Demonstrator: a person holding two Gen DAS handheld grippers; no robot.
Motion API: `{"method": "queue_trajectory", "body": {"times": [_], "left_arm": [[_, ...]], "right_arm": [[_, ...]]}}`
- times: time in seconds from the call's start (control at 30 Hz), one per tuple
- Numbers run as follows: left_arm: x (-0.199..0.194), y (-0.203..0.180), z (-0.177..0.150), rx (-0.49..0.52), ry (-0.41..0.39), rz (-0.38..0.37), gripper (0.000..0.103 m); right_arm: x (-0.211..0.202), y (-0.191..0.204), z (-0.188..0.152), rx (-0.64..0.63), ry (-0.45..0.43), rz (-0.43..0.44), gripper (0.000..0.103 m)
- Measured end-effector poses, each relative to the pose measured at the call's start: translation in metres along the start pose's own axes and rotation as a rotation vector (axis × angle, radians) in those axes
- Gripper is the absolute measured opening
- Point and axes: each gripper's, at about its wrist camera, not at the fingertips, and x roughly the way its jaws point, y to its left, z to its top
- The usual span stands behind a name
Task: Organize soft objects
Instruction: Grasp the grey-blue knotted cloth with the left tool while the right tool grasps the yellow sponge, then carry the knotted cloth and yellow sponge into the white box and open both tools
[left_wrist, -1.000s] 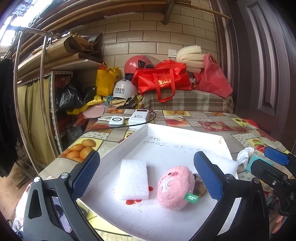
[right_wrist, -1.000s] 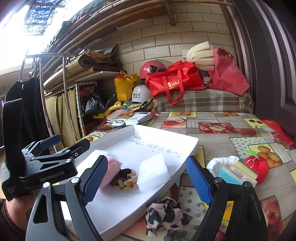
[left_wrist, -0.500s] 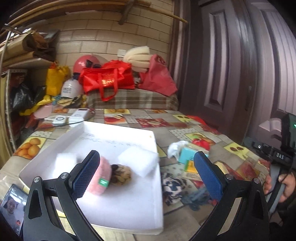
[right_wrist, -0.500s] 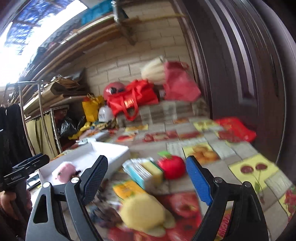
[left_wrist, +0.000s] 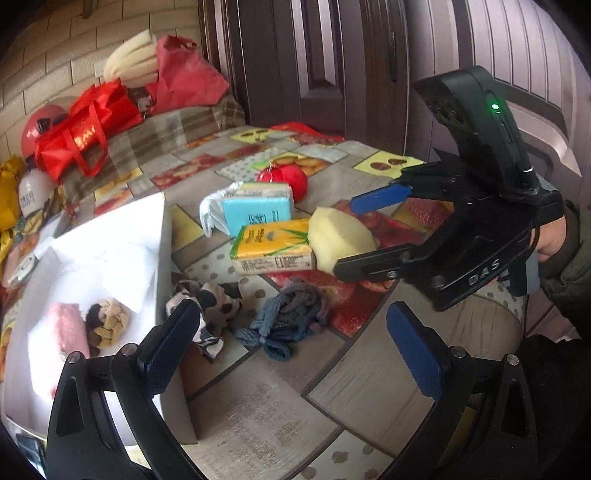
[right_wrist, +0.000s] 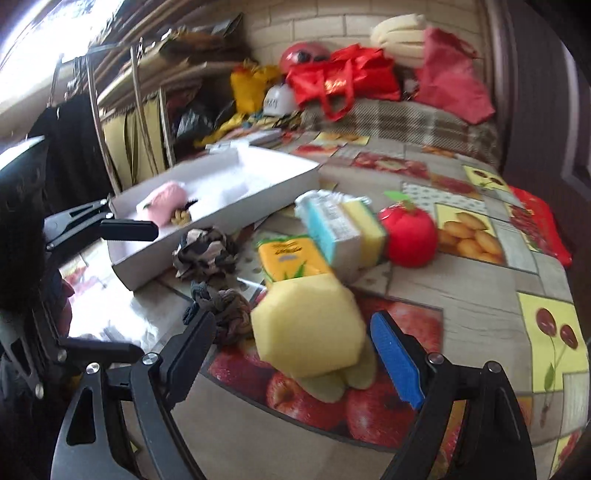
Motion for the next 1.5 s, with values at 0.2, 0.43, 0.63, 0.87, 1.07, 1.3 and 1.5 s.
{"method": "queue_trajectory", "body": {"times": [0.2,0.43,0.63,0.87,1.07,1.3,1.5], "left_arm": [[0.028,0.001,0.004,-0.021,0.075,-0.028,0.097],[0.050,-0.016,0.006,0.067,0.149,0.020,0.076],[0.063,-0.010,0.005,0.048,0.193,-0.008,0.039],[0.041,-0.018,0.005,0.090,0.079,0.031,0.029],[-0.013,0.012,0.001,-0.061,-0.174,0.050,0.029],[-0.042,0.041,-0.006,-0.196,-0.301,0.143,0.029],[-0.053,0.061,-0.016,-0.187,-0.343,0.288,0.029]], "right_arm": [[0.004,-0.012,-0.003,0.055,0.037,0.035,0.040],[-0.024,-0.047,-0.012,0.252,-0.081,0.016,0.032],[-0.031,-0.055,-0.014,0.313,-0.112,0.026,0.032],[-0.040,-0.053,-0.014,0.301,-0.165,0.005,0.031],[-0.055,-0.047,-0.016,0.273,-0.258,-0.046,0.031],[-0.062,-0.045,-0.012,0.310,-0.360,-0.078,0.031],[-0.060,-0.025,-0.002,0.265,-0.437,-0.112,0.031]]}}
